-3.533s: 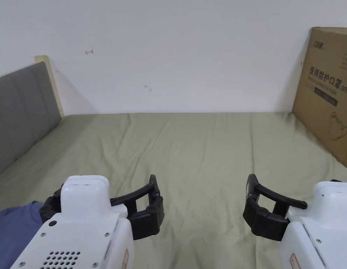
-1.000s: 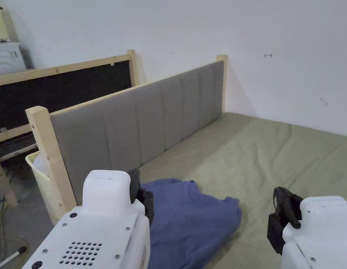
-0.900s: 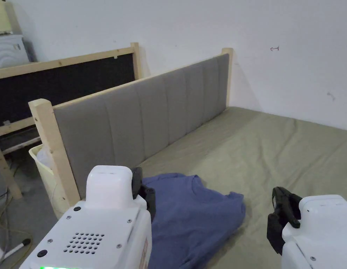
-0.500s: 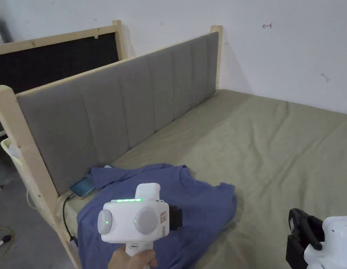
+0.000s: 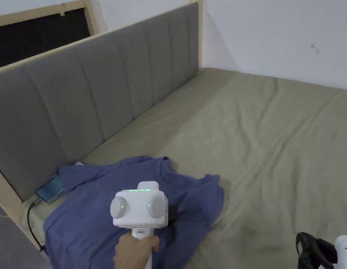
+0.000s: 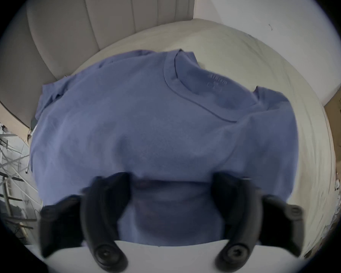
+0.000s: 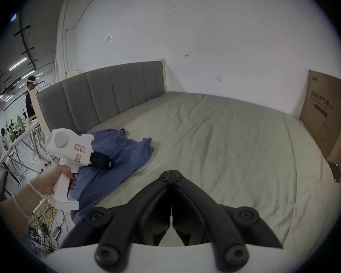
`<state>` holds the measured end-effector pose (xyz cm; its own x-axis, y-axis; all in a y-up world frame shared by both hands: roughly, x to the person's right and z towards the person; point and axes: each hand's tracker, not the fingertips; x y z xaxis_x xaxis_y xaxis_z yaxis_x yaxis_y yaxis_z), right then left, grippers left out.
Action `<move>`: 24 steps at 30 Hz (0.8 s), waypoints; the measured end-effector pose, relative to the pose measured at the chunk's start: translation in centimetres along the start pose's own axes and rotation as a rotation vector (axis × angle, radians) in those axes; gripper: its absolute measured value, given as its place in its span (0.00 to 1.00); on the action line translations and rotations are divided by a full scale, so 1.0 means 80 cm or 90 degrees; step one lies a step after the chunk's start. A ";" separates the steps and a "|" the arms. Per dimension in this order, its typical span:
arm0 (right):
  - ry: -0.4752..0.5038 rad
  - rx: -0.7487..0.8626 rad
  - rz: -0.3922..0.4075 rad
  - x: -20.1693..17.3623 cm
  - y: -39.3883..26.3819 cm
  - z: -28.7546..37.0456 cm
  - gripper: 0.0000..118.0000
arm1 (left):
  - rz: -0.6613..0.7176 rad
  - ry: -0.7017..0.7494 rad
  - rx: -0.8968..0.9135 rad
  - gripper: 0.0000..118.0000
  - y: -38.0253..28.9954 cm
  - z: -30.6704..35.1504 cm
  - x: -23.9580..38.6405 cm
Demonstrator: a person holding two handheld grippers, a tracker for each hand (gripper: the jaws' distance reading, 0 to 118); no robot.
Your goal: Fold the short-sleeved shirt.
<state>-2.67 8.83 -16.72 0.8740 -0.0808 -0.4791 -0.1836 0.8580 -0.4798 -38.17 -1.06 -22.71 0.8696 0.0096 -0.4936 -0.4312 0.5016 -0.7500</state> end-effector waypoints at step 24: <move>-0.084 0.047 -0.089 0.079 0.003 0.092 0.00 | 0.148 -0.356 0.084 0.08 0.079 0.147 0.012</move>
<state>6.16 12.27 -14.47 0.9412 -0.1386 -0.3082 -0.0270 0.8782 -0.4776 -37.24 12.29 -22.76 0.7665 0.5650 -0.3054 -0.6220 0.5347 -0.5720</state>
